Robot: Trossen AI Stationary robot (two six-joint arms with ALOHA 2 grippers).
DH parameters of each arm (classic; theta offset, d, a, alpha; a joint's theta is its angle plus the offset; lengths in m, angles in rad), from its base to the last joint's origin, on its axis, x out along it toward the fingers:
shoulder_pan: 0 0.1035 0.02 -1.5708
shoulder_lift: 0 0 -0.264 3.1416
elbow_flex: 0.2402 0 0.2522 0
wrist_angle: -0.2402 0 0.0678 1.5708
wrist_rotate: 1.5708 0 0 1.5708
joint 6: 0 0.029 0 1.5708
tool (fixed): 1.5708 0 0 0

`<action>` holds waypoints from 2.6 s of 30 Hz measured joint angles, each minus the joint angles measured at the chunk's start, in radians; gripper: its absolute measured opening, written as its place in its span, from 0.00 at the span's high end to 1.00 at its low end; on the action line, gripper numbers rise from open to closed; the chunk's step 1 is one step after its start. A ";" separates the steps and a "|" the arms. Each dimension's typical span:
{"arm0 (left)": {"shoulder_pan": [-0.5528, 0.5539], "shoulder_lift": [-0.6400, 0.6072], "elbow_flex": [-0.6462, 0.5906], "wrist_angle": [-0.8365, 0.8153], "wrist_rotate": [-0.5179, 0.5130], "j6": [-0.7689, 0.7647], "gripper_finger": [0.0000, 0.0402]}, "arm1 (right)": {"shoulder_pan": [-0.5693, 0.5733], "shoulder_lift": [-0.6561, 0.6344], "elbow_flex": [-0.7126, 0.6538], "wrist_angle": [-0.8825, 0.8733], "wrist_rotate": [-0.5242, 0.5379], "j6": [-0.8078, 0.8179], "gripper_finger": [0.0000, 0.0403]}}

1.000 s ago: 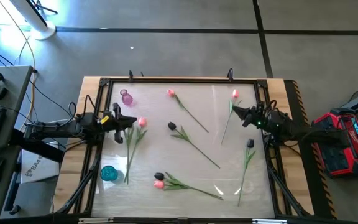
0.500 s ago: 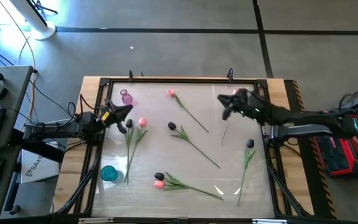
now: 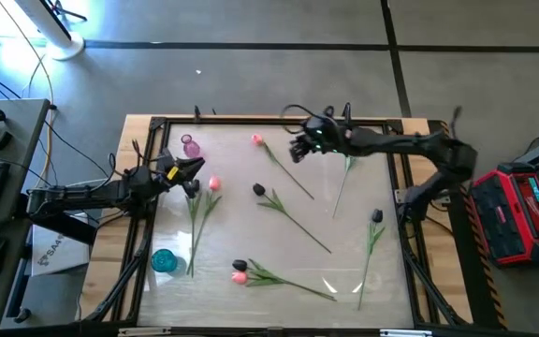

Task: Sort flowers into vase by color
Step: Put the pink flower into the purple vase

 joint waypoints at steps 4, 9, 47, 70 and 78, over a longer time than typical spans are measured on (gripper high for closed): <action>0.000 0.027 0.000 0.002 -0.034 0.020 0.90 | 0.000 0.149 0.180 -0.167 -0.003 -0.064 0.69; 0.000 0.044 0.000 0.017 -0.165 0.104 0.90 | 0.000 0.316 0.354 -0.325 -0.066 -0.114 0.69; -0.001 0.045 0.000 0.056 -0.164 -0.060 0.90 | 0.017 0.630 0.623 -0.655 -0.161 -0.217 0.98; 0.000 0.058 0.000 0.170 -0.187 0.036 0.77 | 0.111 0.499 0.620 -0.304 -0.161 -0.087 1.00; 0.001 0.082 0.000 0.175 -0.196 0.051 0.69 | 0.147 0.499 0.620 -0.225 -0.076 -0.082 1.00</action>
